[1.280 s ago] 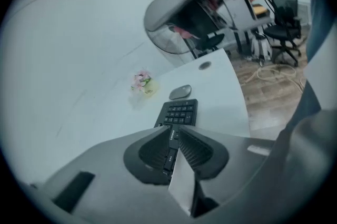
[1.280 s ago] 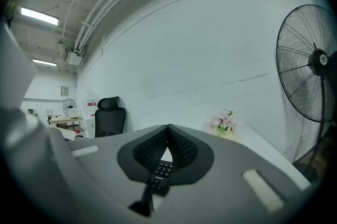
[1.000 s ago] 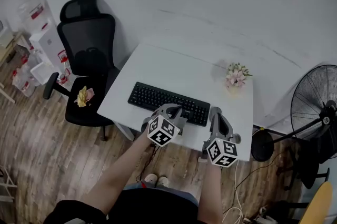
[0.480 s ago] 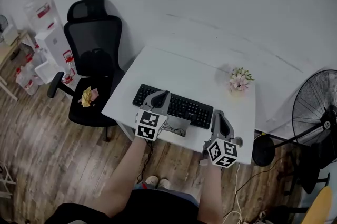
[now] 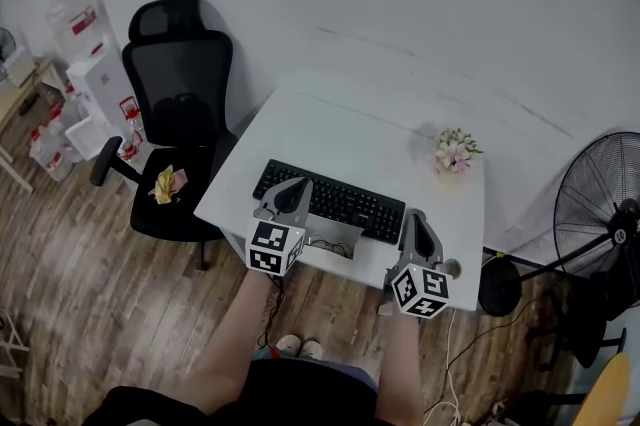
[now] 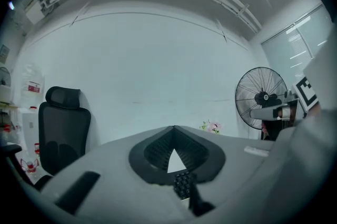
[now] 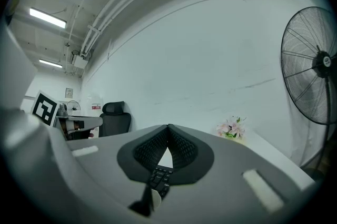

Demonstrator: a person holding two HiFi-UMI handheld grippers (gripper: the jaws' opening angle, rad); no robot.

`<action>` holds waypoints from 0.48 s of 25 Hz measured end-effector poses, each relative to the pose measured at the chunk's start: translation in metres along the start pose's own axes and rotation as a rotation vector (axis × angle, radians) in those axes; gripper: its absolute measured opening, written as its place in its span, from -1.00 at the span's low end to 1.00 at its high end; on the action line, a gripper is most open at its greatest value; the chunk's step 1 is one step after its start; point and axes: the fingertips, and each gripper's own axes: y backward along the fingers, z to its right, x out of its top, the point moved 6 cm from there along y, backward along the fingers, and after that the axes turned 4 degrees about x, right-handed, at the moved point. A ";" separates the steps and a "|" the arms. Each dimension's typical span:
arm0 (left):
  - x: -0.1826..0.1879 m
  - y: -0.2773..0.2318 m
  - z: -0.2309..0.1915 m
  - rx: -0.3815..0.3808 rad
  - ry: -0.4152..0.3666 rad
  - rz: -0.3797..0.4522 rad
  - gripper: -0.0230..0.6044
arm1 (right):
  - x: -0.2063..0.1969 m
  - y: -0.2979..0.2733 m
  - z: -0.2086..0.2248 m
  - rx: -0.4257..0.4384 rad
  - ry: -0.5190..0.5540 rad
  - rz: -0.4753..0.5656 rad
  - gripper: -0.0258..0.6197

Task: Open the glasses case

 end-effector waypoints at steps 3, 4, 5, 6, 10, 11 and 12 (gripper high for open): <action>0.001 0.000 0.000 0.000 -0.010 -0.003 -0.90 | 0.002 -0.001 -0.003 -0.001 0.006 0.003 -0.90; 0.001 0.000 0.000 -0.001 -0.012 -0.005 -0.90 | 0.003 -0.001 -0.004 0.000 0.008 0.005 -0.90; 0.001 0.001 0.000 -0.001 -0.012 -0.006 -0.90 | 0.003 -0.001 -0.004 0.001 0.009 0.006 -0.90; 0.002 0.001 0.000 -0.001 -0.011 -0.006 -0.90 | 0.003 -0.001 -0.005 0.004 0.009 0.006 -0.90; 0.002 0.001 0.001 -0.004 -0.007 -0.007 -0.90 | 0.004 0.001 -0.005 0.009 0.005 0.006 -0.90; 0.002 0.001 0.001 -0.006 -0.009 -0.008 -0.90 | 0.004 0.002 -0.005 0.008 0.005 0.004 -0.90; 0.001 0.001 0.001 -0.007 -0.010 -0.010 -0.90 | 0.004 0.002 -0.005 0.009 0.006 0.004 -0.90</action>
